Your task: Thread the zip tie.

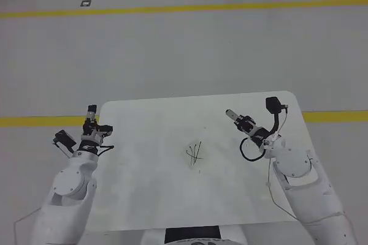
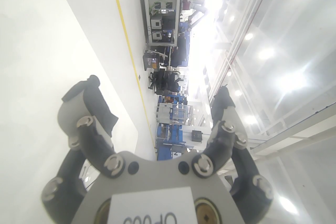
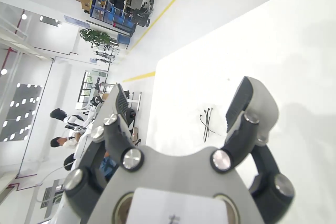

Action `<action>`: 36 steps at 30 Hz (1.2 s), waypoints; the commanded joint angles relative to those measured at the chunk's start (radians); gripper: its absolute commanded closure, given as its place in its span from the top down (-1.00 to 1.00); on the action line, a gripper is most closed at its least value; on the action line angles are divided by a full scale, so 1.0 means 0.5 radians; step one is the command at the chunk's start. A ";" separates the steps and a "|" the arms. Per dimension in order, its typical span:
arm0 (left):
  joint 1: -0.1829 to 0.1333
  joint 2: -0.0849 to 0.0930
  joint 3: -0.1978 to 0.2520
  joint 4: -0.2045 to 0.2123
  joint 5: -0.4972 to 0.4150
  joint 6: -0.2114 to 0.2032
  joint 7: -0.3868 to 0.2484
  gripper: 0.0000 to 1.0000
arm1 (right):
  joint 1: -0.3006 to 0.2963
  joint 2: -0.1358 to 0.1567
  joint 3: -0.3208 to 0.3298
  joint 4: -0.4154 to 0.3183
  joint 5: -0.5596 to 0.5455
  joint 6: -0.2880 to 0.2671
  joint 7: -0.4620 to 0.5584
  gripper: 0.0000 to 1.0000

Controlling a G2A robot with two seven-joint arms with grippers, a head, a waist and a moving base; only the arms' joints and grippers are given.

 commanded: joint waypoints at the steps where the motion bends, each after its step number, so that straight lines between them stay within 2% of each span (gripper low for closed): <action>1: 0.000 0.000 0.000 0.000 0.000 0.000 0.000 1.00 | 0.000 0.000 0.000 0.000 0.000 0.000 0.000 1.00; 8: 0.000 0.000 0.000 0.000 0.000 0.000 0.000 1.00 | 0.000 0.000 0.000 0.000 0.000 0.000 0.000 1.00; 9: 0.000 0.000 0.000 0.000 0.000 0.000 0.000 1.00 | 0.010 0.004 -0.017 -0.008 -0.089 0.016 0.029 1.00; 10: 0.000 0.000 0.000 0.000 0.000 0.000 0.000 1.00 | 0.058 0.010 -0.090 -0.068 -0.302 0.113 0.120 1.00; 13: 0.000 0.000 0.000 0.000 0.000 0.000 0.000 1.00 | 0.168 0.004 -0.243 -0.116 -0.496 0.256 0.272 1.00; 19: 0.000 0.000 0.000 0.000 0.000 0.000 0.000 1.00 | 0.387 -0.018 -0.548 -0.015 -0.800 0.387 0.591 1.00; 23: 0.000 0.000 0.000 0.000 0.000 0.000 0.000 1.00 | 0.479 -0.044 -0.684 0.089 -0.893 0.387 0.771 1.00; 26: 0.000 0.000 0.000 0.000 0.000 0.000 0.000 1.00 | 0.521 -0.054 -0.732 0.102 -0.949 0.387 0.904 1.00; 35: 0.000 0.000 0.000 0.000 0.000 0.000 0.000 1.00 | 0.521 -0.054 -0.732 0.102 -0.949 0.387 0.904 1.00; 36: 0.000 0.000 0.000 0.000 0.000 0.000 0.000 1.00 | 0.526 -0.054 -0.751 0.078 -0.963 0.336 0.910 1.00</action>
